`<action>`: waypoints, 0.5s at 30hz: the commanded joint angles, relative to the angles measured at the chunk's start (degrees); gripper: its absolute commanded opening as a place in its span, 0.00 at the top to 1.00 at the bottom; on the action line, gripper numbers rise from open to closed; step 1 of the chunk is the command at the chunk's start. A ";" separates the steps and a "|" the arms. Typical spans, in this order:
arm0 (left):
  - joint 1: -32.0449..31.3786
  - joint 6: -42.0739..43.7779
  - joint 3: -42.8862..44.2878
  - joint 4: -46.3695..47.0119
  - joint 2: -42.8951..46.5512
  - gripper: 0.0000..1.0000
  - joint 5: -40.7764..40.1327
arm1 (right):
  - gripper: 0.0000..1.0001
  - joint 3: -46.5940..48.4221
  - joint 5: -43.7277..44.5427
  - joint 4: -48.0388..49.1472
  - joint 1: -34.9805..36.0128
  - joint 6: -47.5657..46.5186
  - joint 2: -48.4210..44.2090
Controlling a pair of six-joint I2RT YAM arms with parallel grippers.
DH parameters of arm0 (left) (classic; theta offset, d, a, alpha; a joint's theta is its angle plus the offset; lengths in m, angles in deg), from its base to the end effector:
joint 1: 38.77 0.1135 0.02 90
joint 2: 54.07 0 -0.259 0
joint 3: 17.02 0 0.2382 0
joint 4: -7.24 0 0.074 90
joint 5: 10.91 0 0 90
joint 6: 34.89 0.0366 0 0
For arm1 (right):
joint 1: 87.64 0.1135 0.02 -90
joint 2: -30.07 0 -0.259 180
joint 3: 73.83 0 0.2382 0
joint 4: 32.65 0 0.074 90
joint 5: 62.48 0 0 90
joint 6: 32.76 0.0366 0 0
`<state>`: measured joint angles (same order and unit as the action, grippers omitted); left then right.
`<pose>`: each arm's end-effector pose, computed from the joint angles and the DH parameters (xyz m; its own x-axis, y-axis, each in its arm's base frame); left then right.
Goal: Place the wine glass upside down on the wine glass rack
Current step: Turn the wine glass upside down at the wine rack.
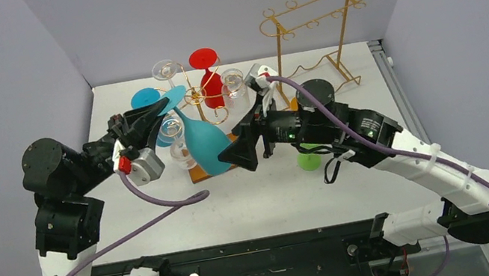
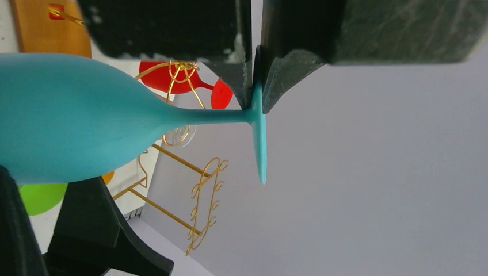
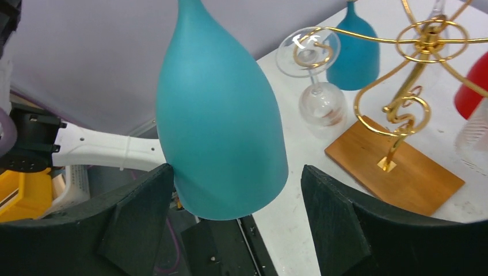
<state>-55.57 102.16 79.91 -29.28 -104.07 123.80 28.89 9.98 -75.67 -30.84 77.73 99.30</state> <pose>0.1022 -0.0578 0.5040 0.7531 0.3160 -0.5771 0.4647 0.3655 0.8065 0.1190 0.2020 0.4691 -0.4212 -0.0341 -0.9063 -0.8681 0.3046 0.3920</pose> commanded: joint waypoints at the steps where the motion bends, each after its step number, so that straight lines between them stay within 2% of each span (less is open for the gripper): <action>1: -0.43 2.27 -0.86 7.94 -0.04 1.00 4.00 | 0.24 -1.75 -6.33 10.54 1.49 1.70 0.28; 8: -0.76 2.97 -0.28 7.55 -0.46 1.00 5.24 | 0.23 -9.39 -12.61 23.81 2.32 6.75 0.36; 15: -1.11 1.98 0.59 9.09 -0.48 1.00 5.89 | 0.23 -8.96 -15.57 26.85 2.62 9.02 3.37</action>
<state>-55.72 105.13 78.73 -25.41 -104.40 127.82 19.47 0.13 -57.57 -29.42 83.83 100.94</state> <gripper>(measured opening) 0.015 0.771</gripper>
